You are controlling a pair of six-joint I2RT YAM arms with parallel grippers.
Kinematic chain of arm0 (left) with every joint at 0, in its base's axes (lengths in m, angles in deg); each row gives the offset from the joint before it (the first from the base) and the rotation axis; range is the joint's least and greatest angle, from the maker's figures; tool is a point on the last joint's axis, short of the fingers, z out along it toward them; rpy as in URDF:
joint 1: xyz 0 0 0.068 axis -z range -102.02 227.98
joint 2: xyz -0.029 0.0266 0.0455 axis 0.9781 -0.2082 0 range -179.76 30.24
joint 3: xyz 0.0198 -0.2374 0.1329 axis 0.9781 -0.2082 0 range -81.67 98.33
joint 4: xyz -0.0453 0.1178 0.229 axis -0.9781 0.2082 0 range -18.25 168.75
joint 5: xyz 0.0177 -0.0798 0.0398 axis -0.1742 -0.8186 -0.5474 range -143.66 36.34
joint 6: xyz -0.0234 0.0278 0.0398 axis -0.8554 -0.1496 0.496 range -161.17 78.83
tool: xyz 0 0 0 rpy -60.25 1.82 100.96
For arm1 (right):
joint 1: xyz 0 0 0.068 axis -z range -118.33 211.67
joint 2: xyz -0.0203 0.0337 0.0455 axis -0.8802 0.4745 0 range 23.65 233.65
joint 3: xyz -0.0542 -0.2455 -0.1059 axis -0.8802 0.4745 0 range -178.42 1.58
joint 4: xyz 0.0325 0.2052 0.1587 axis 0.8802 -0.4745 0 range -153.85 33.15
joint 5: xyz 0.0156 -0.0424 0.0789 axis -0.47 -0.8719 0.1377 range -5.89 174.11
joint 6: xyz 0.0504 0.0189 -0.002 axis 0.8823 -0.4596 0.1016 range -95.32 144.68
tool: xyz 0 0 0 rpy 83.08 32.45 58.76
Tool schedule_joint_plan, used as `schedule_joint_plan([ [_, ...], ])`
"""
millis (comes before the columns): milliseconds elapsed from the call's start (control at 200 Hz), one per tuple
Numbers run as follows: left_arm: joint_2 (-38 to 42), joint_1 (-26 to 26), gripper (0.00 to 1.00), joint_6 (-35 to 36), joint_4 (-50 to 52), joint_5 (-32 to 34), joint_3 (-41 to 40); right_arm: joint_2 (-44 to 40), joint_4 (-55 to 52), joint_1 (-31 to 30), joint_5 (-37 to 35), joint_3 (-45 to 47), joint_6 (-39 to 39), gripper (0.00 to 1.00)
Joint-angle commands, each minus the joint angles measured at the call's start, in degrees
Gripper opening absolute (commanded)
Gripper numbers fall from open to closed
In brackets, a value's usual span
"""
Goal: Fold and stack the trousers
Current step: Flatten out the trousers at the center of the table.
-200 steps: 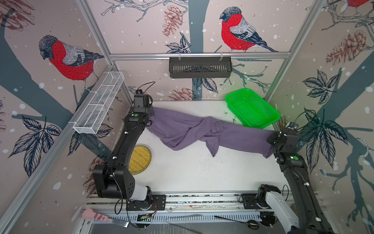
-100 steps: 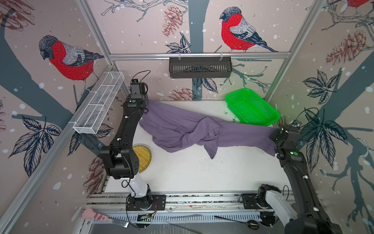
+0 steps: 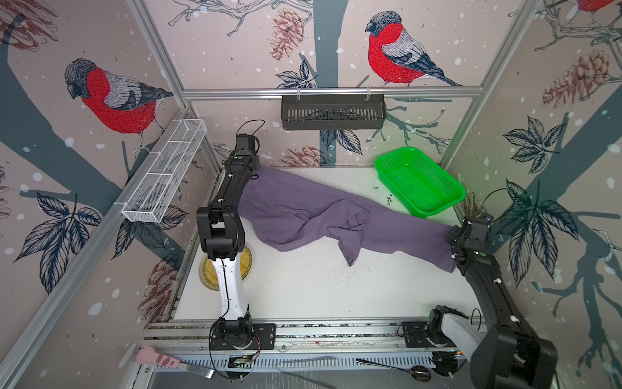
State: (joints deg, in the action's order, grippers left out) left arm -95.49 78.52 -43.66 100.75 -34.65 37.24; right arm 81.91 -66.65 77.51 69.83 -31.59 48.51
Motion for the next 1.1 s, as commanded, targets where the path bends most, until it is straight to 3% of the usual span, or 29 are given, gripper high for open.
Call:
schedule_joint_plan([
  [0, -4.98, 0.17, 0.00, 0.32, 1.59, -0.37, 5.64, 1.95, 3.04, 0.16, 0.93, 0.65, 0.85, 0.04],
  [265, -13.26, 0.51, 0.00, -0.52, 1.59, 0.43, 12.92, 7.33, 6.02, 0.60, 0.97, 1.58, 1.13, 0.06],
  [600, -18.28, 0.51, 0.00, -0.95, 0.24, -0.68, 17.14, 10.45, 7.04, 1.96, 0.27, 0.56, 1.04, 0.19],
  [700, -18.66, 0.59, 0.00, -1.05, -0.41, -1.11, 17.24, 10.35, 6.75, 2.46, -0.29, 0.40, 0.95, 0.28],
  [780, -18.87, 0.53, 0.00, -1.25, -0.51, -2.17, 17.28, 10.30, 6.21, 2.77, -0.57, -0.05, 0.91, 0.41],
  [876, -18.59, 0.62, 0.18, -1.56, -0.49, -4.61, 17.16, 9.64, 5.78, 2.89, -1.11, -0.47, 0.78, 0.55],
  [986, -17.58, 0.74, 0.42, -1.65, -0.18, -6.32, 17.15, 8.25, 4.92, 2.90, -0.52, -1.57, 0.54, 0.60],
  [1096, -15.86, 0.70, 0.62, -0.98, 0.34, -6.66, 17.19, 7.64, 3.84, 2.67, 4.89, -3.50, -0.75, 0.67],
])
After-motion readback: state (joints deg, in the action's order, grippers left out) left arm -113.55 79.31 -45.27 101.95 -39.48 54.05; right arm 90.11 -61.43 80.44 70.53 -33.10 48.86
